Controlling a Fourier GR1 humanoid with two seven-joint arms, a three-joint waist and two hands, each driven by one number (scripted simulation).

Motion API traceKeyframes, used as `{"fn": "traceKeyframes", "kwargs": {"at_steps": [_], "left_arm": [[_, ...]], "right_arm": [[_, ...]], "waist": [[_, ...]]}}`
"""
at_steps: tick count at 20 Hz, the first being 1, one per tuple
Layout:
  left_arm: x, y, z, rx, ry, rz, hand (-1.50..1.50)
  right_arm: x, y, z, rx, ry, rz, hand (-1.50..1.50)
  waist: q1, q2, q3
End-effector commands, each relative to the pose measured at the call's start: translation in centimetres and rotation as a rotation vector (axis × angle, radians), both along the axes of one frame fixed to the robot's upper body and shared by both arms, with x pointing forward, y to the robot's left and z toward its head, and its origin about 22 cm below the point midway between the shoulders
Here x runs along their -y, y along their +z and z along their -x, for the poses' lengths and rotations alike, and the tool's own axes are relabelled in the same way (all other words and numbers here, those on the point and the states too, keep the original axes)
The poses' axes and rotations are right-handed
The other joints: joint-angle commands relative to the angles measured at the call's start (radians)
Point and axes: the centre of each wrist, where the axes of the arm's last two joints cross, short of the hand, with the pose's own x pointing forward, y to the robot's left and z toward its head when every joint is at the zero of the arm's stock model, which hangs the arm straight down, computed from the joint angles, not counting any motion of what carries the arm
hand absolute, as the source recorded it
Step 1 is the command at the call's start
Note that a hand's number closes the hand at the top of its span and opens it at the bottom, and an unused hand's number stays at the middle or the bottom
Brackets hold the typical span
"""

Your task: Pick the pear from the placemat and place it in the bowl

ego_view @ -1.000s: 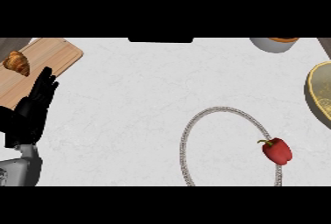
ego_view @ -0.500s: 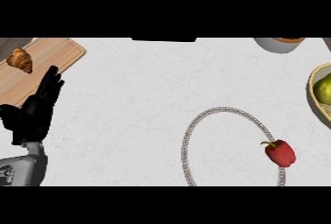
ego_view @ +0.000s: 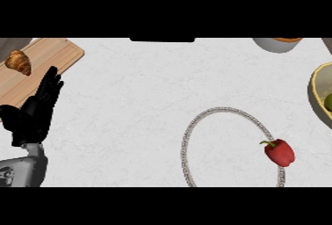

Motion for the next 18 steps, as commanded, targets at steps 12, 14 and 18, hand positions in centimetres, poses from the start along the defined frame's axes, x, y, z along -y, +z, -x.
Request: {"fn": "traceKeyframes", "kwargs": {"at_steps": [12,14,18], "left_arm": [[-0.6,0.6,0.3,0.001,0.004,0.002,0.00],[-1.1,-0.5,1.2,0.005,0.017,0.005,0.00],[-0.2,0.3,0.5,0.007,0.018,0.019,0.00]], "right_arm": [[8.7,2.9,11.1,0.058,-0.040,-0.345,-1.50],[9.5,3.5,12.6,0.046,-0.018,-0.362,-1.50],[9.4,2.8,12.5,0.049,0.029,-0.387,-1.50]], "waist": [[-0.011,0.008,0.007],[-0.016,0.005,0.008],[-0.020,0.004,0.008]]}}
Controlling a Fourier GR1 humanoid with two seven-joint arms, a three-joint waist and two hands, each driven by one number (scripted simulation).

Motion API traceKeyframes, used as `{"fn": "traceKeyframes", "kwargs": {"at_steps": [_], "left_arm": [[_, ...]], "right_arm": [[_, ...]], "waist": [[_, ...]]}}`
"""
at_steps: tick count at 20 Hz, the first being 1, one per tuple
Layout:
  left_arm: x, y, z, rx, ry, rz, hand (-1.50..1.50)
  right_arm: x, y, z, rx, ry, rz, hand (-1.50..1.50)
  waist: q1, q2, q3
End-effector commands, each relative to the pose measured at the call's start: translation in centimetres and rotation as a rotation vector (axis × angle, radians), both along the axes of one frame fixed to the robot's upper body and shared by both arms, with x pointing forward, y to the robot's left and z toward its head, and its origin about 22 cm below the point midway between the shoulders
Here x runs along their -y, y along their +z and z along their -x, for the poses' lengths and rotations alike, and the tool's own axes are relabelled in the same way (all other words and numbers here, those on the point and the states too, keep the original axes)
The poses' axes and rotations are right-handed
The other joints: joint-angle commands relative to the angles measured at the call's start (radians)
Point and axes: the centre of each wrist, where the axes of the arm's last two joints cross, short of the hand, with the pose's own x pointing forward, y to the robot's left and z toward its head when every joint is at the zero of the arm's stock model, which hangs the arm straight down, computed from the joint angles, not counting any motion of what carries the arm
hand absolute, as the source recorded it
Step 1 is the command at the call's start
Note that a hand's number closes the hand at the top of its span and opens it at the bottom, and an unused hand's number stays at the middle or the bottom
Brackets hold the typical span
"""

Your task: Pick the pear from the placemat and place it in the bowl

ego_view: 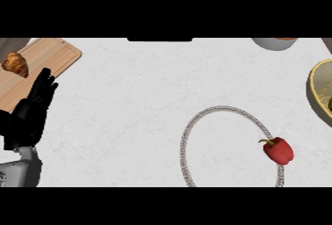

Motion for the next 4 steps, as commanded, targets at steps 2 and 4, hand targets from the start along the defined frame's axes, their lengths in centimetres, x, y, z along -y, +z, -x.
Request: {"fn": "traceKeyframes", "kwargs": {"at_steps": [2,4], "left_arm": [[0.61,-0.26,-0.06,-0.003,0.003,-0.012,0.00],[0.60,-0.47,-0.36,-0.002,-0.002,0.001,0.00]], "right_arm": [[0.68,0.24,1.38,0.122,0.154,-0.088,-1.50],[0.85,1.09,1.44,0.135,0.157,-0.091,-1.50]], "waist": [[-0.010,-0.002,0.002],[-0.009,0.001,0.001]]}}
